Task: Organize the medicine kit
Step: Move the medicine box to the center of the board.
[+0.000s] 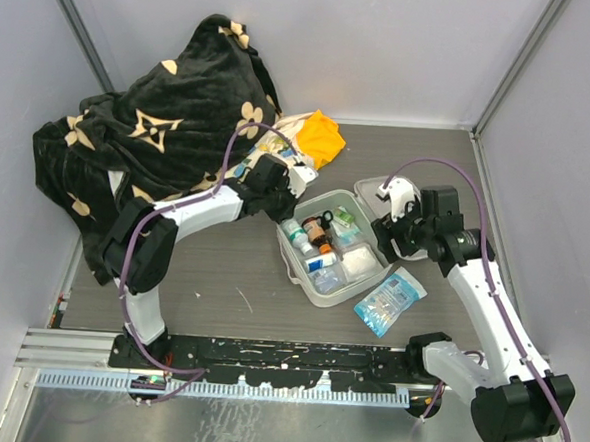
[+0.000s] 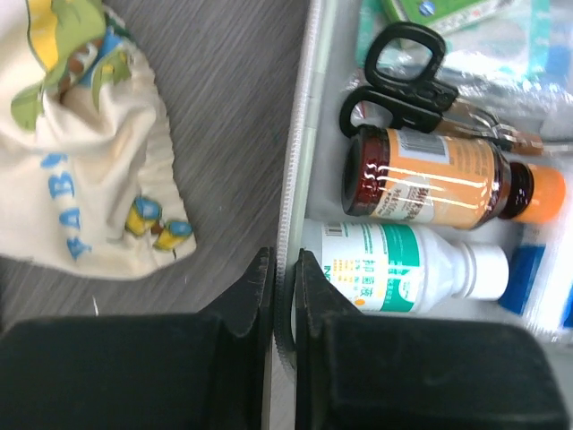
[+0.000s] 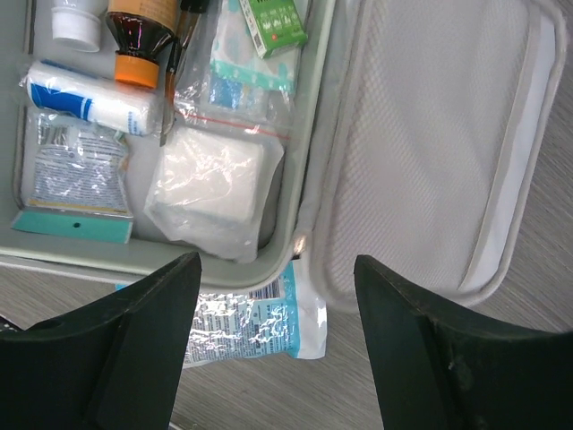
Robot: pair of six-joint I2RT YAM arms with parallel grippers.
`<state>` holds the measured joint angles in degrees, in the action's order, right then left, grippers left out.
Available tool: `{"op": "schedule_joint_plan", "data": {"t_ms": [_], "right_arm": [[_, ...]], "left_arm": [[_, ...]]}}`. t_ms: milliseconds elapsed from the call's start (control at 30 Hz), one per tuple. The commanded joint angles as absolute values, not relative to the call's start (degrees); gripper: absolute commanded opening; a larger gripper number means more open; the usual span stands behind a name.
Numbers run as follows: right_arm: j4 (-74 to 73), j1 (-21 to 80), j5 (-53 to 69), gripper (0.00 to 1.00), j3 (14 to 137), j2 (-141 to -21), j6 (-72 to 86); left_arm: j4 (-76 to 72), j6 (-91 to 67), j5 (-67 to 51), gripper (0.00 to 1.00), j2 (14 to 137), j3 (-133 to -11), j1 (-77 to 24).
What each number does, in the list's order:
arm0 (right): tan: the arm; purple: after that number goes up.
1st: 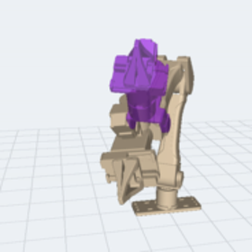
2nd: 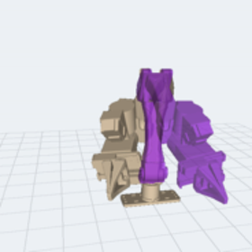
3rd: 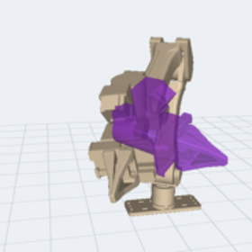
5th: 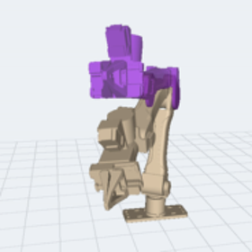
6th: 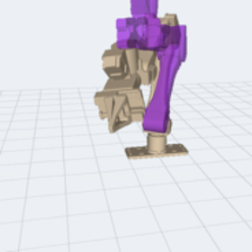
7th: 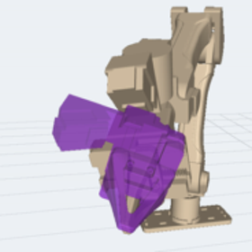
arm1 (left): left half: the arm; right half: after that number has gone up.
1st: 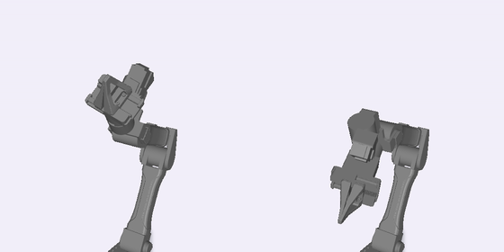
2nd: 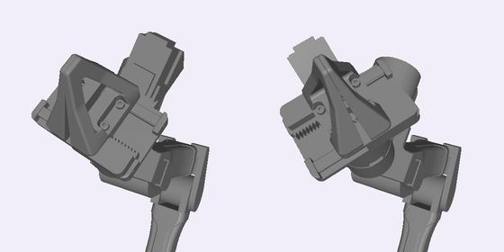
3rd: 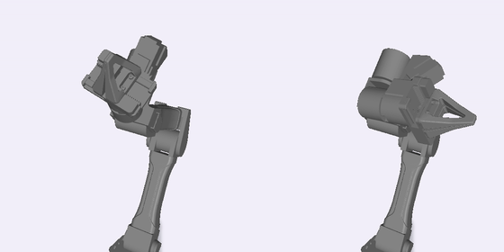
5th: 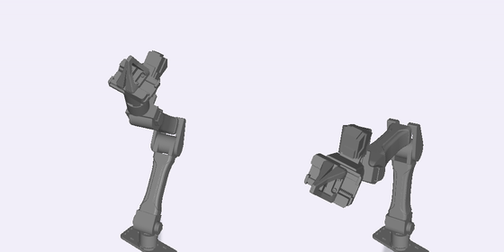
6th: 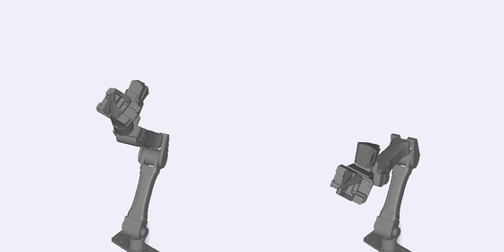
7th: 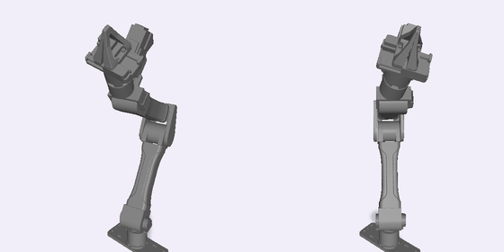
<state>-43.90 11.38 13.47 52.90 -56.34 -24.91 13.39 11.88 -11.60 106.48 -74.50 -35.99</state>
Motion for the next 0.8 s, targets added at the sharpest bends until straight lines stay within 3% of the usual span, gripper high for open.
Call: {"op": "schedule_joint_plan", "data": {"t_ms": [0,433,767], "right_arm": [[-46.0,11.2,13.0,0.76,56.9,-57.7,-25.7],[-48.8,10.5,9.8,0.86,52.3,-64.6,-38.2],[-48.3,-1.0,11.6,0.92,47.3,-73.9,-47.0]], "left_arm": [[12.0,9.2,-3.8,0.01,100.6,-69.9,-33.6],[13.5,8.5,-0.2,0.00,88.0,-56.1,-29.9],[15.1,12.4,0.7,0.02,82.2,-49.9,-29.6]]}}
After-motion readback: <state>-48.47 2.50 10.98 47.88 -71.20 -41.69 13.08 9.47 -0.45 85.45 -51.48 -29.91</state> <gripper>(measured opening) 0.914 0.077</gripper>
